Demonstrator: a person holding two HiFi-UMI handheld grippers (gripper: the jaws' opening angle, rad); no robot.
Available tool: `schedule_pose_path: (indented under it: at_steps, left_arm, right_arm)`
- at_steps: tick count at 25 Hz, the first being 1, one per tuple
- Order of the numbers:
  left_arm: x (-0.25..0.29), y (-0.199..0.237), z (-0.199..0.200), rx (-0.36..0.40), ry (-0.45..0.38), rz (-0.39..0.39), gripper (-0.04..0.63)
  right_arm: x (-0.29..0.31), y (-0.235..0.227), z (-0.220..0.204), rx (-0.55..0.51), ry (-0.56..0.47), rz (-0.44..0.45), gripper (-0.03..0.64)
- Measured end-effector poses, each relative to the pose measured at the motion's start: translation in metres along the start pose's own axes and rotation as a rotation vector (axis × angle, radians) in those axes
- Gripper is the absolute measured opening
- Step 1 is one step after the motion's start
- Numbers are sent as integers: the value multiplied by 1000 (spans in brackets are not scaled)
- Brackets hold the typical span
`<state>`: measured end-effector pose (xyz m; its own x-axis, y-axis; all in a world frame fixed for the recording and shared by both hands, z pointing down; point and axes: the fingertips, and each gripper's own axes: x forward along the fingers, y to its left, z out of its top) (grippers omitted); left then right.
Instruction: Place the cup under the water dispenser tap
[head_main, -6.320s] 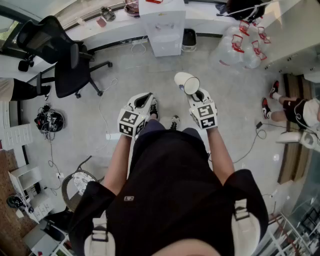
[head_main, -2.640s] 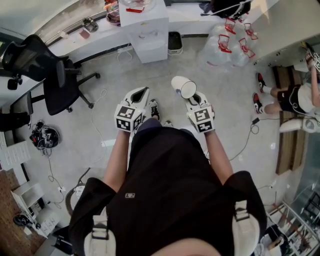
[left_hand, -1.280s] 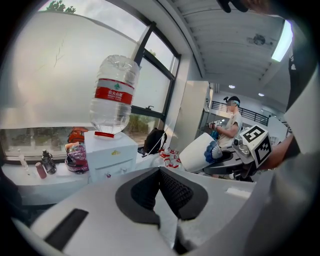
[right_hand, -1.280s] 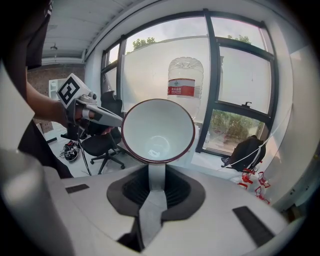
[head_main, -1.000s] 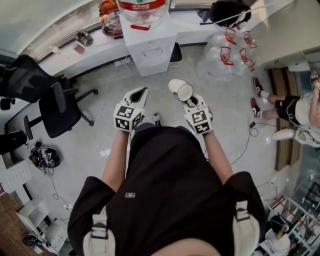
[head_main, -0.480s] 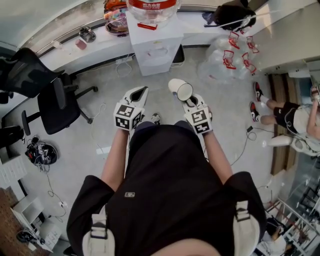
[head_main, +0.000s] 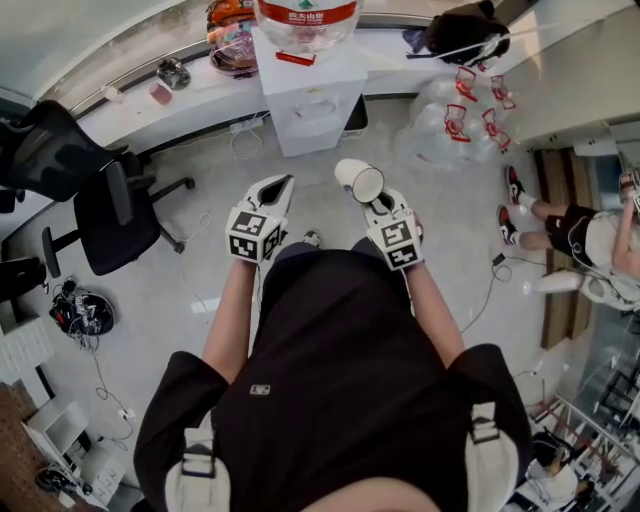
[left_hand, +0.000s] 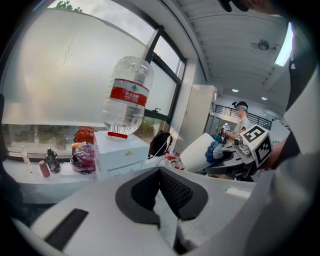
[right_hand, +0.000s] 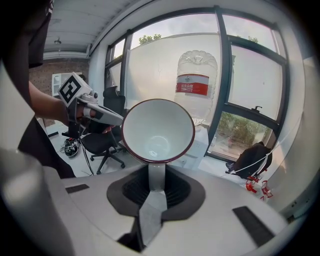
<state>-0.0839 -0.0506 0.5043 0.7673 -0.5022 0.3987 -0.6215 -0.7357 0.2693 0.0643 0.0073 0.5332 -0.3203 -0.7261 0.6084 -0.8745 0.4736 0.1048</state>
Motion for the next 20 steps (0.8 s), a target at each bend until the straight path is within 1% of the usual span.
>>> schedule_pose_path:
  at_steps: [10, 16, 20]
  left_arm:
    - [11, 7, 5, 0, 3, -6, 0]
    - [16, 19, 3, -19, 7, 38, 0]
    - [20, 26, 5, -35, -2, 76, 0]
  right_arm:
    - [9, -8, -2, 13, 11, -3, 40]
    - [23, -13, -5, 2, 25, 39, 40]
    - [36, -20, 0, -19, 17, 72, 40]
